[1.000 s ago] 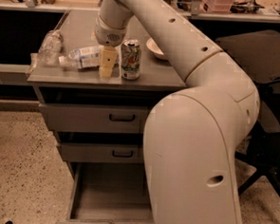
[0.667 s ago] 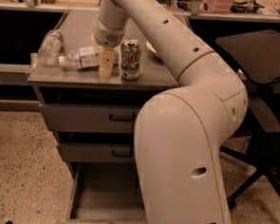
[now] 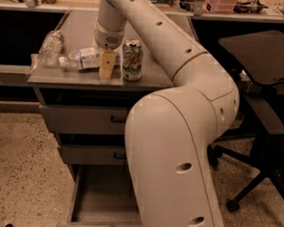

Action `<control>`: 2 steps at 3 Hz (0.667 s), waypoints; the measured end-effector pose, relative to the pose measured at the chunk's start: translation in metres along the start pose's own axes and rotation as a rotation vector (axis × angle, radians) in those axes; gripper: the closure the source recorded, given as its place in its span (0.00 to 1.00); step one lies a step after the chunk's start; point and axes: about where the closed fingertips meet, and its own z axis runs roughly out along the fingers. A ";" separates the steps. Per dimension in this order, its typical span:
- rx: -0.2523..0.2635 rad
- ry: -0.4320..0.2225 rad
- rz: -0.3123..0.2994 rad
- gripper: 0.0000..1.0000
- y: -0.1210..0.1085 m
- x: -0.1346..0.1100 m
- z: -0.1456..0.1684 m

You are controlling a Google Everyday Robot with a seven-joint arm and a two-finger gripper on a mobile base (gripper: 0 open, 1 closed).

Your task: Place blue plastic bottle into bottom drawer

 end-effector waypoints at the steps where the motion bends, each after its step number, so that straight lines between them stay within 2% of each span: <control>1: -0.004 -0.003 0.004 0.40 0.001 0.000 0.002; 2: -0.006 -0.034 0.009 0.63 0.006 -0.004 0.001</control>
Offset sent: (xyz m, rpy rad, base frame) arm -0.0236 -0.0030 0.0043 0.0622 0.0428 0.0052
